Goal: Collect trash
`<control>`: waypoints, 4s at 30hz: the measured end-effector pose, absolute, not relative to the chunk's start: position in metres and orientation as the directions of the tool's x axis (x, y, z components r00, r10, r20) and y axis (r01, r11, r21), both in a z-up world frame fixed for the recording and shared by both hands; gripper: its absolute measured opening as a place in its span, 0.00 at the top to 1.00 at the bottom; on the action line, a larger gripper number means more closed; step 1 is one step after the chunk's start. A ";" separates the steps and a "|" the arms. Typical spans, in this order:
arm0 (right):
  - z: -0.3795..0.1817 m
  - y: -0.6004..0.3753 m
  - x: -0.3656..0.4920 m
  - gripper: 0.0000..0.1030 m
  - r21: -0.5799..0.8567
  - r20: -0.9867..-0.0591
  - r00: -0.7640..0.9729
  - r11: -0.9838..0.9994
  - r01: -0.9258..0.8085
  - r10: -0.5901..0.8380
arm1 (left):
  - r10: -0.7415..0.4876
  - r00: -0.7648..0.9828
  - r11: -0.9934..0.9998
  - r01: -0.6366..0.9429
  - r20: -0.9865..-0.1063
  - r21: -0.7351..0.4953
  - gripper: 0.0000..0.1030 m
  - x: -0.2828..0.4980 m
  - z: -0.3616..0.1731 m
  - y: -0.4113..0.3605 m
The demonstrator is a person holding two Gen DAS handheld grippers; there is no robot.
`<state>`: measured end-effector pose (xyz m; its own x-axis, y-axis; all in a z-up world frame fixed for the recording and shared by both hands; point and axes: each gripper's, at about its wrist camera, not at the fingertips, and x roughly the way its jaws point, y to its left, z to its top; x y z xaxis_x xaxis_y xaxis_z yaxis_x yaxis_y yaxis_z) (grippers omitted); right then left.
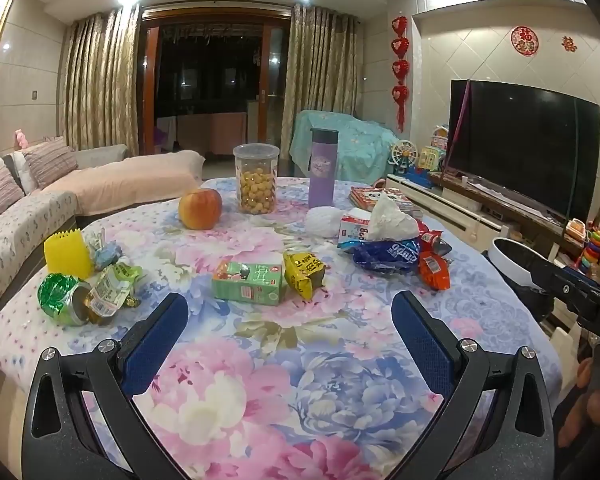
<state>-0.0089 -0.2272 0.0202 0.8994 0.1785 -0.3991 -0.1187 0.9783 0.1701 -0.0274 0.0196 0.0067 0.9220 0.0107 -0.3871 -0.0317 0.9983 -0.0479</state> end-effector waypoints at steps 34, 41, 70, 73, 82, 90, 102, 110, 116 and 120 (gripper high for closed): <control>0.020 -0.223 -0.009 0.01 0.165 -0.404 0.897 0.979 -0.123 0.181 | 0.008 0.922 0.998 -0.030 -0.386 -0.051 0.00 -0.030 0.008 0.021; 0.017 -0.222 -0.011 0.01 0.165 -0.416 0.891 0.978 -0.125 0.184 | 0.007 0.916 0.999 -0.026 -0.401 -0.040 0.00 -0.027 0.004 0.024; -0.029 -0.220 0.096 0.01 0.173 -0.598 0.776 0.978 -0.120 0.201 | 0.019 0.737 0.995 -0.077 -0.675 -0.057 0.00 0.107 -0.058 0.075; -0.035 -0.221 0.109 0.01 0.179 -0.621 0.757 0.977 -0.116 0.203 | 0.008 0.706 0.993 -0.090 -0.708 -0.079 0.00 0.124 -0.065 0.076; -0.049 -0.222 0.148 0.01 0.214 -0.684 0.689 0.969 -0.125 0.240 | 0.042 0.650 0.993 -0.109 -0.758 -0.039 0.00 0.158 -0.073 0.071; -0.062 -0.222 0.174 0.07 0.222 -0.715 0.653 0.967 -0.127 0.250 | 0.000 0.626 0.995 -0.080 -0.779 -0.064 0.13 0.167 -0.079 0.072; -0.055 -0.240 0.151 0.65 0.221 -0.691 0.680 0.967 -0.126 0.247 | -0.005 0.697 0.999 -0.033 -0.717 -0.040 0.14 0.137 -0.062 0.055; -0.045 -0.262 0.122 0.65 0.239 -0.670 0.703 0.966 -0.100 0.239 | -0.103 0.735 0.995 0.074 -0.671 -0.072 0.13 0.107 -0.038 0.010; -0.037 -0.283 0.102 0.65 0.252 -0.653 0.724 0.965 -0.069 0.223 | -0.170 0.739 0.984 0.166 -0.652 -0.068 0.13 0.102 -0.029 -0.032; -0.031 -0.299 0.088 0.65 0.260 -0.644 0.736 0.964 -0.048 0.210 | -0.208 0.731 0.974 0.218 -0.650 -0.068 0.13 0.101 -0.026 -0.060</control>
